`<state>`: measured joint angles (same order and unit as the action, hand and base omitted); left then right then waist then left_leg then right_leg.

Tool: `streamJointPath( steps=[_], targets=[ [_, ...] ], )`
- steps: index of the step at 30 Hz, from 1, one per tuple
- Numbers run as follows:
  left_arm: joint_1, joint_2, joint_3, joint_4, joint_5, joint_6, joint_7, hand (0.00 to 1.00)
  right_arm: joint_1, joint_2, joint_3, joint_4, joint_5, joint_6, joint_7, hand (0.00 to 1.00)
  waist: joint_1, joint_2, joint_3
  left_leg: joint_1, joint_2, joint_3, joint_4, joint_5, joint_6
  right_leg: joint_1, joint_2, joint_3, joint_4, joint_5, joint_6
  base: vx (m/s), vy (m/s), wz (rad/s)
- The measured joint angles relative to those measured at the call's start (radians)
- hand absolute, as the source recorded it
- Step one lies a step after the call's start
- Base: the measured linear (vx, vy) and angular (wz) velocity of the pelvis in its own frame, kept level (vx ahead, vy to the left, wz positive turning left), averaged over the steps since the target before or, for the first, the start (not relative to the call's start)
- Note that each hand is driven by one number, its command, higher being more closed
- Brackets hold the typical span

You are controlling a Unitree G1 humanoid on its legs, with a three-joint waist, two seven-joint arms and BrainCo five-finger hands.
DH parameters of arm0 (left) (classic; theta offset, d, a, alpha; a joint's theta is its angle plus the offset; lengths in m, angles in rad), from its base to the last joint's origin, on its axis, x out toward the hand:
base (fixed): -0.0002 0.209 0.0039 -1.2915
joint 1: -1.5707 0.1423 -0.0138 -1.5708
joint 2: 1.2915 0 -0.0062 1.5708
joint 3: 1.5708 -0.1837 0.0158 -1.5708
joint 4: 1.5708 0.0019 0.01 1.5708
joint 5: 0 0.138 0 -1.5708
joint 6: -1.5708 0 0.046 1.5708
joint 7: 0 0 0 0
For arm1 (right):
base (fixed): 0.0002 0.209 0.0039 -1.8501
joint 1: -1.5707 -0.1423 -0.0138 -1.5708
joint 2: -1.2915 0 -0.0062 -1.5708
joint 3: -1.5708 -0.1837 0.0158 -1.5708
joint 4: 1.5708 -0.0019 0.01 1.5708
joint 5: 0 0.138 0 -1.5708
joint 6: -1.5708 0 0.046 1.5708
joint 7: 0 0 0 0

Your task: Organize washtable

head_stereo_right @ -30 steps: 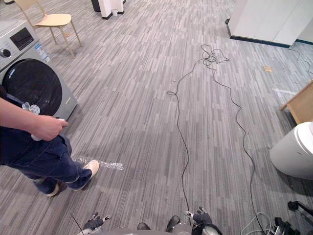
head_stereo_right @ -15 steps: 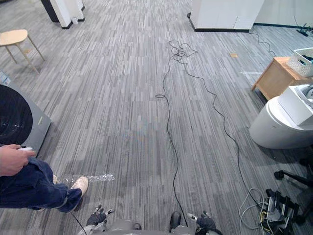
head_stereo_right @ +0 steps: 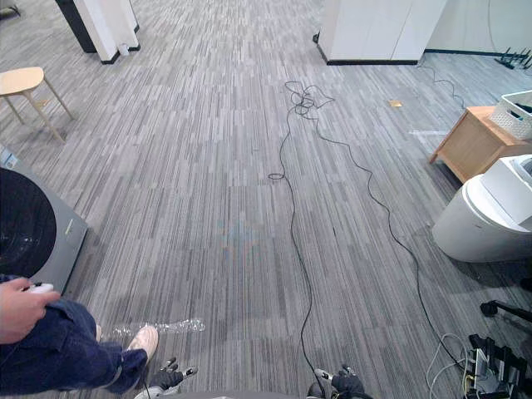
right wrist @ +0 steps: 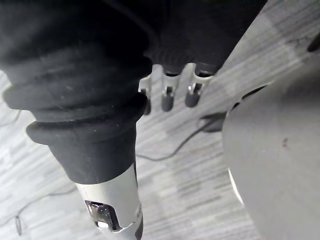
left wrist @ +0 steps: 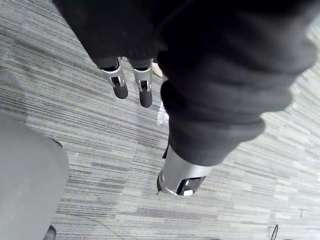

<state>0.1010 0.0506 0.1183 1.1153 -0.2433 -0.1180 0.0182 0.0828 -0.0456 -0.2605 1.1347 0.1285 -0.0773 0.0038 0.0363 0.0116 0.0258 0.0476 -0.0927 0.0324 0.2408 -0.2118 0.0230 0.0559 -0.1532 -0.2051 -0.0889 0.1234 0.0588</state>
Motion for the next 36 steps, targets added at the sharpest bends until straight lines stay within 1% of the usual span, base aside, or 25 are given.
streamJointPath(
  steps=[1, 7, 11, 12, 14, 16, 18, 22, 25, 28, 30, 31, 32, 33, 34, 35, 36],
  targets=[
    [0.016, 0.04, 0.039, -0.006, 0.001, -0.002, -0.016, 0.0, -0.007, 0.055, 0.004, 0.018, 0.018, 0.014, 0.002, 0.0, -0.021, -0.086, 0.004, 0.036, 0.032, -0.006, -0.281, 0.169, 0.008, -0.006, -0.036, -0.042, 0.067, -0.112, 0.042, 0.04, 0.019, -0.03],
    [0.016, 0.039, 0.037, -0.009, 0.001, -0.003, -0.011, 0.0, -0.009, 0.052, 0.009, 0.017, 0.021, 0.012, 0.001, 0.0, -0.02, -0.084, 0.007, 0.035, 0.031, -0.007, -0.278, 0.169, 0.008, -0.004, -0.036, -0.043, 0.067, -0.113, 0.042, 0.0, 0.0, 0.0],
    [0.018, 0.034, 0.027, -0.037, 0.001, -0.014, 0.027, 0.0, -0.01, 0.037, 0.053, -0.005, 0.041, 0.002, -0.002, 0.0, -0.019, -0.074, 0.037, 0.035, 0.032, -0.008, -0.268, 0.169, 0.008, -0.002, -0.036, -0.044, 0.074, -0.112, 0.043, 0.0, 0.0, 0.0],
    [0.021, 0.033, 0.02, -0.05, 0.002, -0.019, 0.044, 0.0, -0.009, 0.033, 0.059, -0.014, 0.05, -0.005, -0.007, 0.0, -0.02, -0.067, 0.048, 0.035, 0.033, -0.006, -0.263, 0.169, 0.008, -0.003, -0.037, -0.043, 0.08, -0.112, 0.043, 0.0, 0.0, 0.0],
    [0.025, 0.033, 0.003, -0.066, 0.002, -0.024, 0.057, 0.0, -0.01, 0.025, 0.074, -0.019, 0.06, -0.013, -0.011, 0.0, -0.019, -0.072, 0.056, 0.035, 0.035, -0.003, -0.258, 0.169, 0.007, -0.007, -0.036, -0.041, 0.089, -0.112, 0.043, -0.03, -0.014, -0.05],
    [0.025, 0.03, -0.001, -0.07, 0.002, -0.025, 0.075, 0.0, -0.01, 0.022, 0.073, -0.02, 0.057, -0.017, -0.022, 0.0, -0.02, -0.061, 0.068, 0.032, 0.039, 0.003, -0.25, 0.168, 0.007, -0.011, -0.036, -0.038, 0.096, -0.112, 0.043, -0.08, -0.035, -0.05],
    [0.025, 0.028, 0.004, -0.07, 0.015, -0.026, 0.079, 0.0, -0.01, 0.02, 0.073, -0.02, 0.044, -0.018, -0.022, 0.0, -0.02, -0.057, 0.07, 0.032, 0.044, 0.011, -0.242, 0.165, 0.004, -0.011, -0.036, -0.033, 0.099, -0.112, 0.043, -0.07, -0.038, -0.07],
    [0.024, 0.016, 0.052, -0.071, 0.062, -0.021, 0.069, 0.0, -0.013, 0.021, 0.069, -0.02, -0.014, -0.021, -0.019, 0.0, -0.017, -0.057, 0.07, 0.037, 0.056, 0.046, -0.241, 0.163, 0.0, -0.026, -0.028, -0.001, 0.101, -0.108, 0.05, -0.07, -0.033, -0.24],
    [0.024, 0.016, 0.052, -0.072, 0.067, -0.017, 0.065, 0.0, -0.014, 0.023, 0.064, -0.02, -0.012, -0.019, -0.018, 0.0, -0.019, -0.059, 0.067, 0.037, 0.058, 0.057, -0.243, 0.162, 0.0, -0.028, -0.024, 0.014, 0.093, -0.102, 0.057, -0.04, -0.02, -0.15],
    [0.024, 0.017, 0.052, -0.071, 0.058, -0.016, 0.057, 0.0, -0.016, 0.028, 0.063, -0.018, -0.01, -0.005, -0.015, 0.0, -0.017, -0.061, 0.065, 0.035, 0.057, 0.058, -0.245, 0.162, 0.0, -0.027, -0.025, 0.013, 0.087, -0.099, 0.06, 0.0, 0.0, 0.0],
    [0.024, 0.021, 0.052, -0.071, 0.057, -0.015, 0.048, 0.0, -0.02, 0.029, 0.062, -0.012, -0.01, -0.001, -0.005, 0.0, -0.017, -0.064, 0.063, 0.025, 0.056, 0.057, -0.226, 0.148, 0.006, -0.033, -0.028, 0.01, 0.1, -0.105, 0.063, 0.0, 0.0, 0.0],
    [0.022, 0.023, 0.052, -0.071, 0.057, -0.014, 0.046, 0.0, -0.023, 0.029, 0.06, -0.01, -0.009, 0.004, 0.001, 0.0, -0.017, -0.066, 0.062, -0.005, 0.056, 0.057, -0.168, 0.112, 0.009, -0.058, -0.039, 0.005, 0.152, -0.134, 0.071, 0.0, 0.022, 0.11],
    [0.017, 0.026, 0.051, -0.069, 0.054, -0.009, 0.046, 0.0, -0.027, 0.031, 0.048, -0.01, -0.002, 0.009, 0.001, 0.0, -0.019, -0.067, 0.064, -0.041, 0.057, 0.053, -0.102, 0.067, 0.014, -0.086, -0.053, 0.002, 0.234, -0.176, 0.077, -0.02, 0.019, 0.18],
    [0.013, 0.028, 0.05, -0.065, 0.051, -0.008, 0.046, 0.0, -0.027, 0.031, 0.042, -0.01, 0.002, 0.01, 0.002, 0.0, -0.019, -0.067, 0.065, -0.054, 0.058, 0.048, -0.063, 0.039, 0.021, -0.112, -0.063, -0.003, 0.31, -0.2, 0.083, -0.02, 0.015, 0.16],
    [0.009, 0.028, 0.049, -0.06, 0.045, -0.006, 0.047, 0.0, -0.028, 0.026, 0.042, -0.01, 0.009, 0.01, 0.002, 0.0, -0.019, -0.063, 0.068, -0.053, 0.063, 0.048, -0.044, 0.024, 0.024, -0.138, -0.068, -0.007, 0.38, -0.206, 0.084, 0.0, 0.037, 0.03],
    [0.004, 0.03, 0.046, -0.049, 0.037, -0.003, 0.048, 0.0, -0.036, 0.017, 0.043, -0.011, 0.029, 0.009, 0.001, 0.0, -0.017, -0.045, 0.079, -0.048, 0.077, 0.052, -0.023, 0.013, 0.026, -0.208, -0.077, -0.011, 0.539, -0.2, 0.077, 0.02, 0.065, -0.04],
    [0.003, 0.034, 0.041, -0.045, 0.033, 0.0, 0.048, 0.0, -0.041, 0.019, 0.043, -0.01, 0.044, 0.009, 0.001, 0.0, -0.019, -0.053, 0.085, -0.032, 0.079, 0.051, -0.022, 0.007, 0.03, -0.255, -0.092, -0.009, 0.647, -0.195, 0.072, 0.09, 0.057, -0.08]
  ],
)
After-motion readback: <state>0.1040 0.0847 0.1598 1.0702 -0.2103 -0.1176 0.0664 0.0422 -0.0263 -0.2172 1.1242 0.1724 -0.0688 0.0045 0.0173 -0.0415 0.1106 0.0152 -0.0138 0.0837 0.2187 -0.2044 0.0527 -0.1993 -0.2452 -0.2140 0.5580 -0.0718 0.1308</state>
